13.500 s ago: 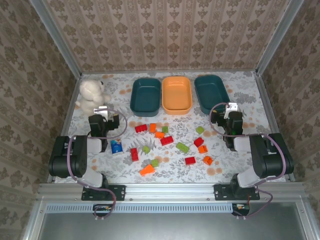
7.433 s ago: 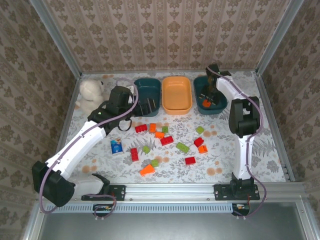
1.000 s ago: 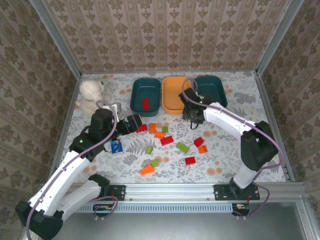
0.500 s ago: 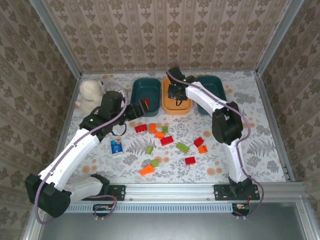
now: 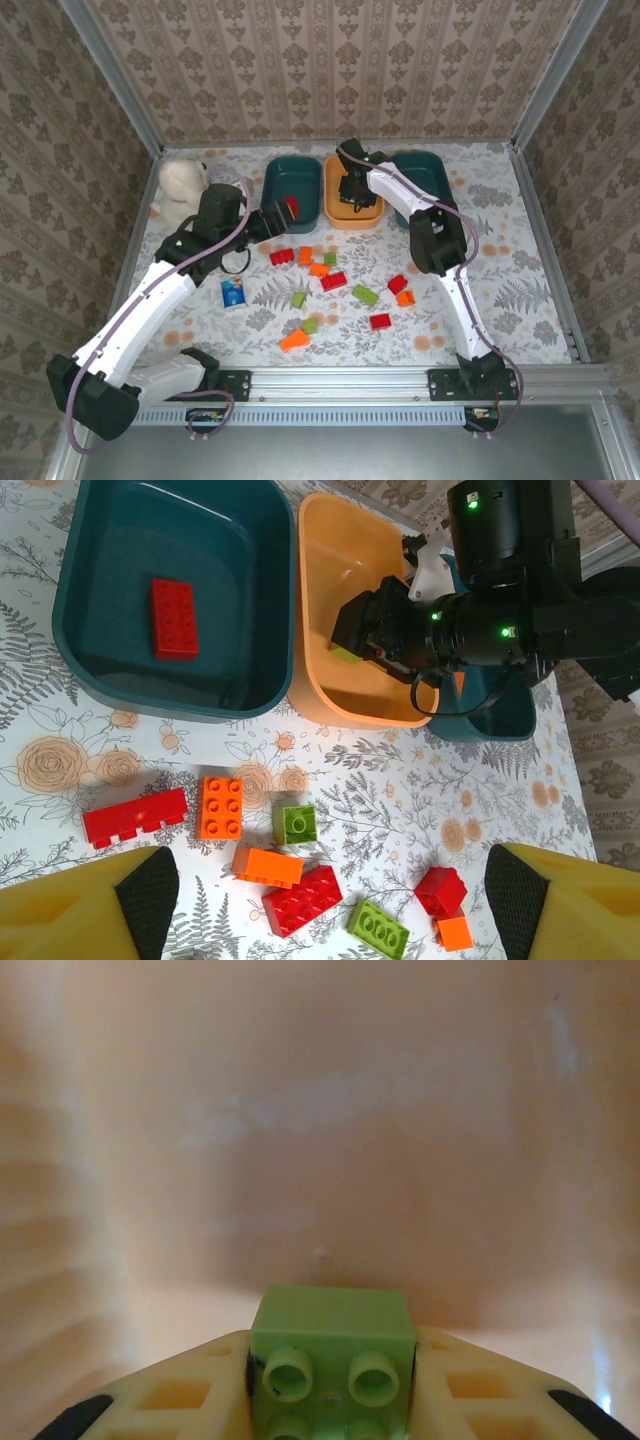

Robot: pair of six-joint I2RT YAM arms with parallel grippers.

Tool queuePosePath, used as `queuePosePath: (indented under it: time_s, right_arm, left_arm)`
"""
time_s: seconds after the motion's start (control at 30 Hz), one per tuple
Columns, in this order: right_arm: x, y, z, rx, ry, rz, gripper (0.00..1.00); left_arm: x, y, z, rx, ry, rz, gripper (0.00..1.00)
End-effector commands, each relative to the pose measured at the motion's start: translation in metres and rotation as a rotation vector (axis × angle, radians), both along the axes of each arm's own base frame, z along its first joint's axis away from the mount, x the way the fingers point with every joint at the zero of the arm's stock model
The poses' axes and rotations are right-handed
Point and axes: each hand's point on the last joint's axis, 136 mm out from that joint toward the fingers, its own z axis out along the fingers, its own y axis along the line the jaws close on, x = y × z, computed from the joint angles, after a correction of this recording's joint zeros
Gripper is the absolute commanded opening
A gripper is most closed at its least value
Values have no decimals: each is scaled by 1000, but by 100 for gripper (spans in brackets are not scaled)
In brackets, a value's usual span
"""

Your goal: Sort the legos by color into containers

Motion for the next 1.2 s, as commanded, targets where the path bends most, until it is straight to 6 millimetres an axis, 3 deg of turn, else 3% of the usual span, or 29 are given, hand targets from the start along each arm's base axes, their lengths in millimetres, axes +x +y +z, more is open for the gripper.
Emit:
queuePosePath:
  time_s: [0.0,0.17,0.27,0.47,0.63,0.73,0.87,0.93,1.07,1.13,1.17]
  right_arm:
    - [-3,5,7,13,17,12,41]
    - [1,5,34,17,-37,20,53]
    - [6,3,65,21,-103,29,56]
    - [8,-2,145,28,-268,59,56]
    - [-13,-3,209,40,-414,118,56]
    - [-42,2,236,66,-495,189,56]
    - [-98,16,246,108,-561,329,57]
    - [-131,23,241,161,-556,404,59]
    - [-192,28,202,213,-465,491,62]
    - [-221,26,196,238,-456,514,64]
    - [-230,25,190,248,-441,517,64]
  left_arm:
    - [-4,8,-6,22,17,15,84]
    - [-5,7,-6,25,15,11,84]
    - [-5,7,-8,27,18,7,84]
    - [-6,7,-7,39,13,-7,84]
    - [-11,11,-7,67,18,-16,84]
    - [-15,17,-14,94,40,-4,82]
    - [-21,27,-40,148,122,31,78]
    - [-21,27,-57,174,165,30,77]
    - [-15,23,-101,226,306,50,83]
    - [-10,22,-121,220,364,94,88]
    - [-7,23,-130,225,387,121,96]
